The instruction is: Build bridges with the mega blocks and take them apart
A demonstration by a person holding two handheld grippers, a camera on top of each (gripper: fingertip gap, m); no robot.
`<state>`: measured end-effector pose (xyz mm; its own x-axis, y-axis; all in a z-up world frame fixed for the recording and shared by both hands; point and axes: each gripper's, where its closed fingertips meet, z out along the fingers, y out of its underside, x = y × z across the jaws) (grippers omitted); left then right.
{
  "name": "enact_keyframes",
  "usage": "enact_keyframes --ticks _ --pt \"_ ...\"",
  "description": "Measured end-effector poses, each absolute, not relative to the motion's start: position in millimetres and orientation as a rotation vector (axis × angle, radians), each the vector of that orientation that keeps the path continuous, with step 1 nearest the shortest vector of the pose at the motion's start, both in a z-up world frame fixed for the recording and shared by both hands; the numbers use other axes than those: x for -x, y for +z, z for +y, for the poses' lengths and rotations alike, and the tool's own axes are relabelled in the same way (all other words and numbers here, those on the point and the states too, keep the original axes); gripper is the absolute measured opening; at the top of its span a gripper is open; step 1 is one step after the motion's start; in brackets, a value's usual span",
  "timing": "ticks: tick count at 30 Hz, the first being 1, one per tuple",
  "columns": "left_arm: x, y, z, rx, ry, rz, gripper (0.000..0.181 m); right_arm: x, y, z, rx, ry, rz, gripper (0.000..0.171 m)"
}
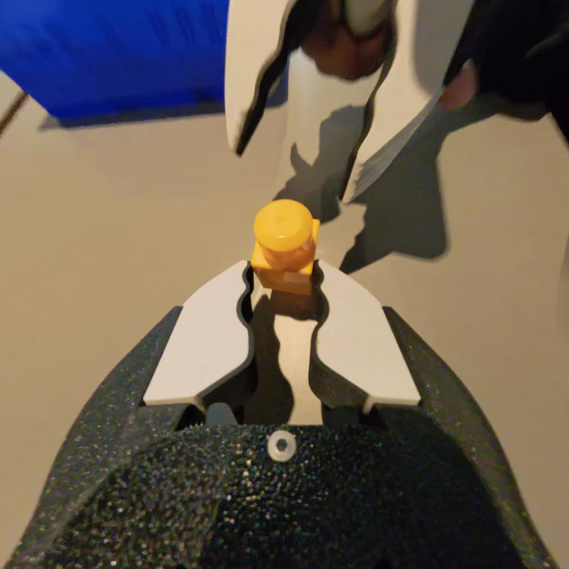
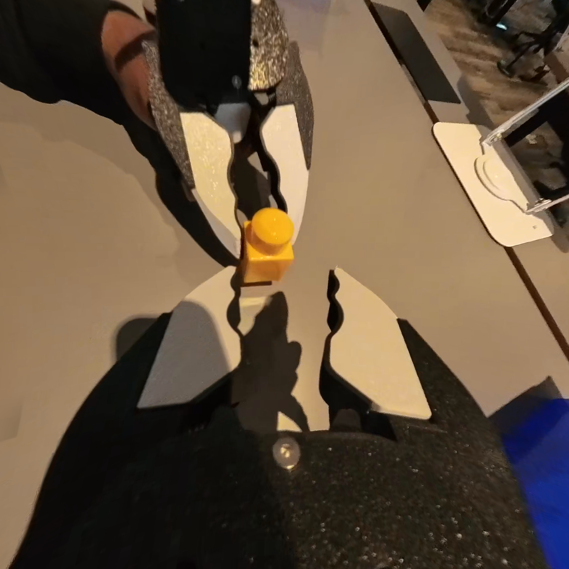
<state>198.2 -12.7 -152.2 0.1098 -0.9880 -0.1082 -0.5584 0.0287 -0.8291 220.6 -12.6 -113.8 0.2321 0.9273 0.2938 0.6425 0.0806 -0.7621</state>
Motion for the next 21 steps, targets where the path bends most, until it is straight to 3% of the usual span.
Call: enact_keyframes --ticks 1,11,18,21 --pt "-199 -145 -14 1.589 -0.728 1.529 0.036 -220 -112 -15 1.633 0.433 -1.49 0.055" --pt "-206 -108 -34 1.399 -0.882 1.468 0.036 -205 -100 -33 1.544 0.551 -1.515 0.054" --pt "-206 -106 -35 1.395 -0.909 1.456 0.036 -206 -101 -36 1.544 0.551 -1.535 0.035" --pt "-206 -107 -35 1.399 -0.923 1.458 0.036 -206 -102 -36 1.545 0.546 -1.544 0.034"
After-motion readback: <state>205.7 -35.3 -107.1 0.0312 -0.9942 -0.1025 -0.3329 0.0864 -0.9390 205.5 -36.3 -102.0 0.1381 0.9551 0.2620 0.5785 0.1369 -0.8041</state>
